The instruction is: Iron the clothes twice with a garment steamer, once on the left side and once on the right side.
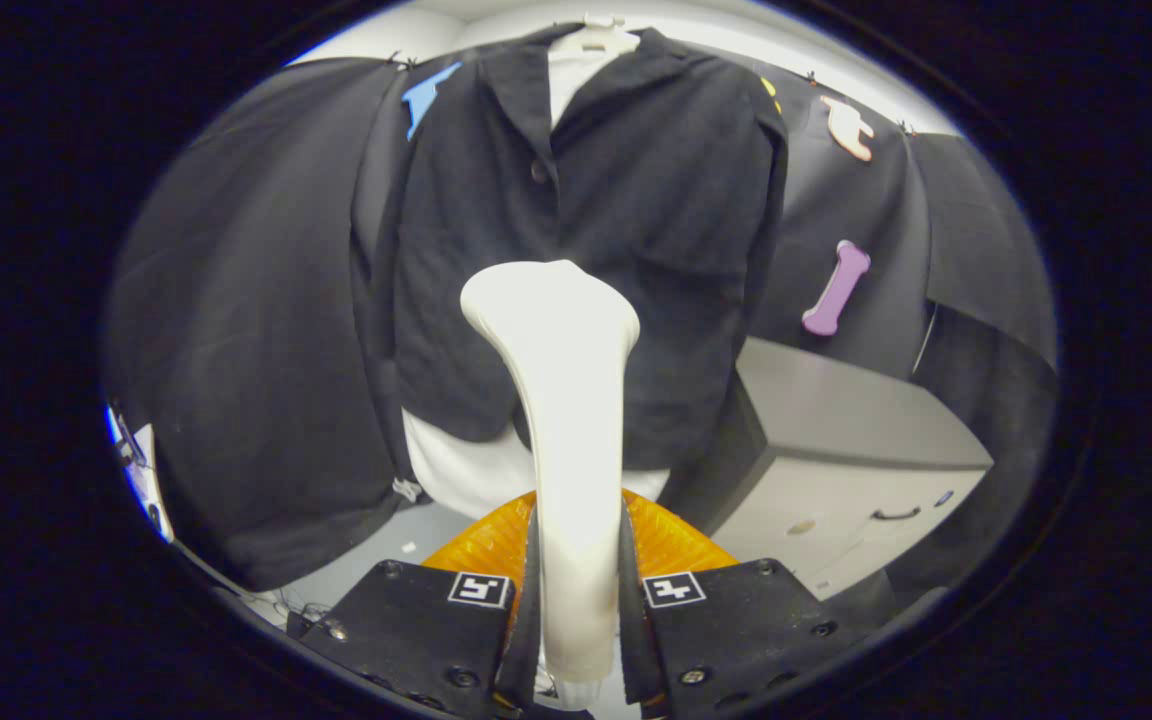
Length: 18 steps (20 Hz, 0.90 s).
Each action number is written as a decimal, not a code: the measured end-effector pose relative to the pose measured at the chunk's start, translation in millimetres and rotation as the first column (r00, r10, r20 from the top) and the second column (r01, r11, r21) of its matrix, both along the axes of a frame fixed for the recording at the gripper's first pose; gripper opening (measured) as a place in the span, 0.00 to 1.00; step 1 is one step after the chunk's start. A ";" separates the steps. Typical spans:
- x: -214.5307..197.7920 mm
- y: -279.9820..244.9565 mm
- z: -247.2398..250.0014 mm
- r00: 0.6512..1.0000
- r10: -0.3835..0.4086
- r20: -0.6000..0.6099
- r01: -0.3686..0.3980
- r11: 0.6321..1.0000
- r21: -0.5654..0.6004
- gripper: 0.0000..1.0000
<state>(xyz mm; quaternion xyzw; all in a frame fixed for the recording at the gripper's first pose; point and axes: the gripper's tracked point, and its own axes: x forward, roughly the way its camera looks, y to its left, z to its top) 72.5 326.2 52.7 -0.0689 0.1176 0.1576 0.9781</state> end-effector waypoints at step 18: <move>17.9 102.2 324.9 0.806 0.055 0.589 -0.182 0.971 0.157 0.35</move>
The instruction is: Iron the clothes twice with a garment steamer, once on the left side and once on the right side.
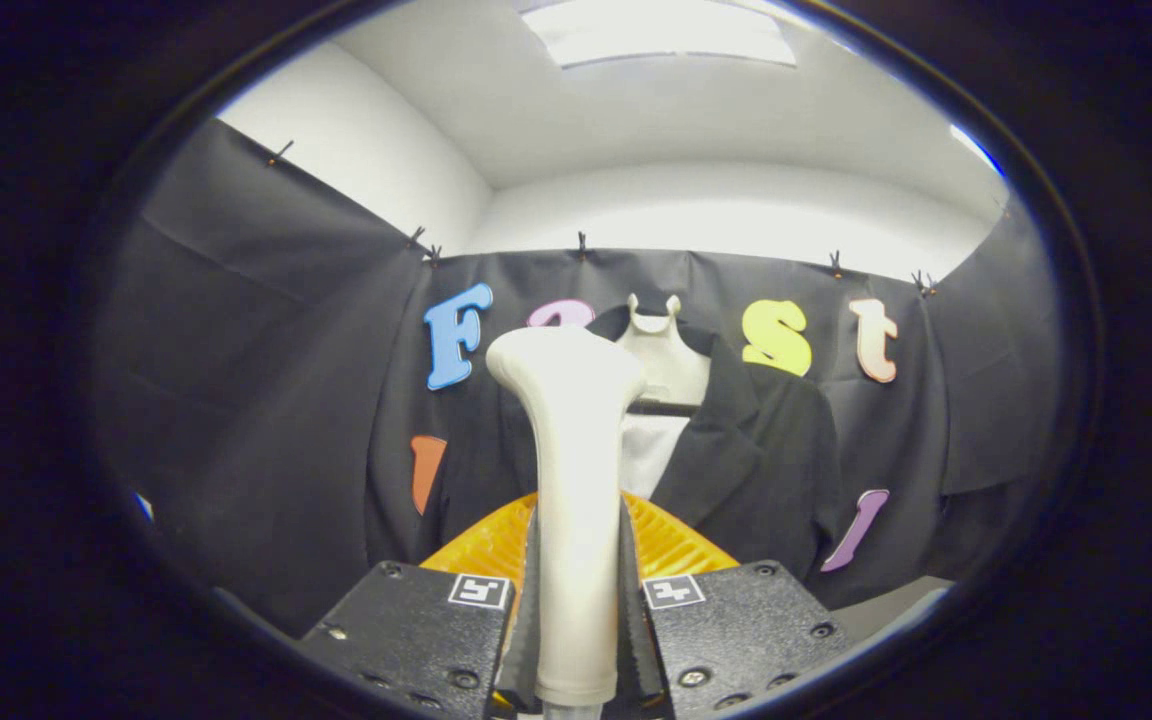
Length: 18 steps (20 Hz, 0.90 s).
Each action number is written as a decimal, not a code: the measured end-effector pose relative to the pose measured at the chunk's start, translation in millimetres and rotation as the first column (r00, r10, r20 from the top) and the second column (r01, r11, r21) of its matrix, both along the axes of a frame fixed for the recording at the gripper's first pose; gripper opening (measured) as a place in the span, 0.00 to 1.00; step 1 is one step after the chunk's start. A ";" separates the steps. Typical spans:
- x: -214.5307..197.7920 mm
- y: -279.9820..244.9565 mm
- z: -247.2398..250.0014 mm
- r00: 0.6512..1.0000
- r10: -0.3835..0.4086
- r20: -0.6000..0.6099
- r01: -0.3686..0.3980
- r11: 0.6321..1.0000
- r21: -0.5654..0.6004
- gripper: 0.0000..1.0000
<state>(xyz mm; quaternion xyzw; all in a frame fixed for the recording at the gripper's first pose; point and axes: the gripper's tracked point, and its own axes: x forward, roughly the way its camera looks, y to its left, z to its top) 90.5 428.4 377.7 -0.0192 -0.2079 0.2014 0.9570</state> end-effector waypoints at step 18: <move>49.8 32.0 -6.0 0.997 -0.073 -0.029 0.071 0.996 -0.055 0.35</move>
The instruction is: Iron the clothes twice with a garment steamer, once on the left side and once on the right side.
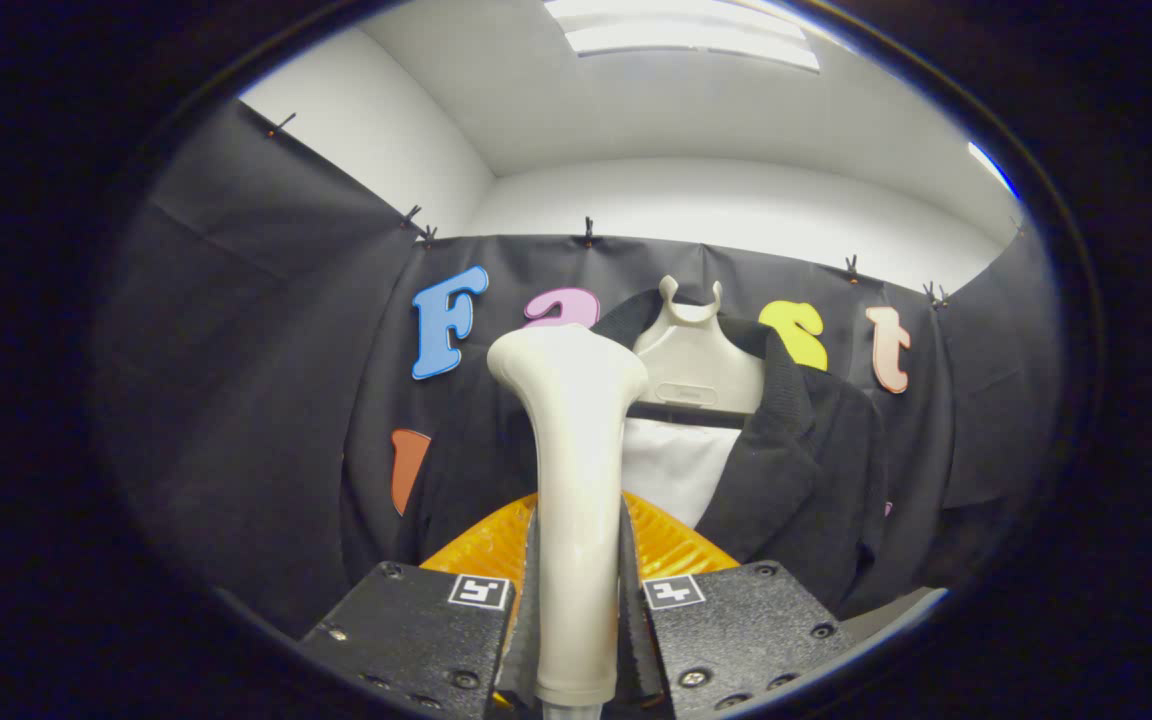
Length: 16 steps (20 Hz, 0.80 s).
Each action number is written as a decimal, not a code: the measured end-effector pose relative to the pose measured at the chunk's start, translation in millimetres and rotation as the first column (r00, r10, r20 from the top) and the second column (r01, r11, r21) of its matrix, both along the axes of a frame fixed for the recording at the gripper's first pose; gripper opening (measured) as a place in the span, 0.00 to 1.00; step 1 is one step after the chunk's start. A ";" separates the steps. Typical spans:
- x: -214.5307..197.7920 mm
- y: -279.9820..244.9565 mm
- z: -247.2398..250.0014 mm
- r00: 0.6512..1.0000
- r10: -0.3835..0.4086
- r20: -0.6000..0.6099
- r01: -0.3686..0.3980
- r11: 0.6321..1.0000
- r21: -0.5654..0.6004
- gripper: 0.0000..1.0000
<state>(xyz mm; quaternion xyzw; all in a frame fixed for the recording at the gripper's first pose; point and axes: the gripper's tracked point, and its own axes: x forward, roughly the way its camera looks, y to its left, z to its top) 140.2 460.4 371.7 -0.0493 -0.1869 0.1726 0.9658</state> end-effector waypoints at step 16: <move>-13.1 -35.5 -128.2 0.981 -0.049 -0.189 0.041 0.998 -0.044 0.35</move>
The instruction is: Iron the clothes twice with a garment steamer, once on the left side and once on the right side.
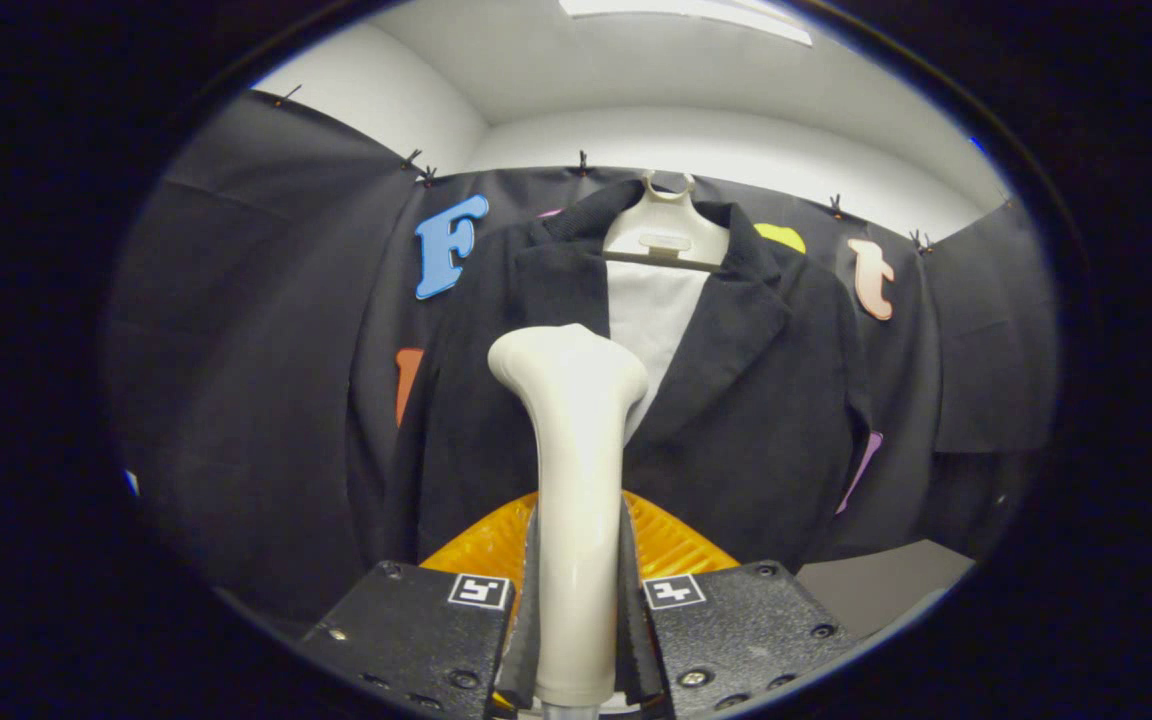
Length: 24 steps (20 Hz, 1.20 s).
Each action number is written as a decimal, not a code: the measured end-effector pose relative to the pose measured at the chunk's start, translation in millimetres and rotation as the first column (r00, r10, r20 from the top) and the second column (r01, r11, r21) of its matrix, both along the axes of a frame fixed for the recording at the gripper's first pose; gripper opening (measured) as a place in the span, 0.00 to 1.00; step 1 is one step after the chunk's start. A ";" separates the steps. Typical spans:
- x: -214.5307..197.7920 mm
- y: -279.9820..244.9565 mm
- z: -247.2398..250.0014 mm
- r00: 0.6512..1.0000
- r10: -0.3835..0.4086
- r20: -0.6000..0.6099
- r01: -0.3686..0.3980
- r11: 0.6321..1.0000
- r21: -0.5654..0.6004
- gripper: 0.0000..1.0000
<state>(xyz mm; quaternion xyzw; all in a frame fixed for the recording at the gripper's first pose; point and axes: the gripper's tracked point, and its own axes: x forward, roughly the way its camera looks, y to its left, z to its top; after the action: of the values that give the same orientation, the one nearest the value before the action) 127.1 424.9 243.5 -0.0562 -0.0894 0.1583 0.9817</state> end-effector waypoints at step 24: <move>-39.8 -15.5 -242.5 0.951 -0.044 -0.305 -0.022 0.978 -0.207 0.35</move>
<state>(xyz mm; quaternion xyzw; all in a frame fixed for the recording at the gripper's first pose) 87.3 409.4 1.0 -0.1335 0.0822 0.1681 0.9732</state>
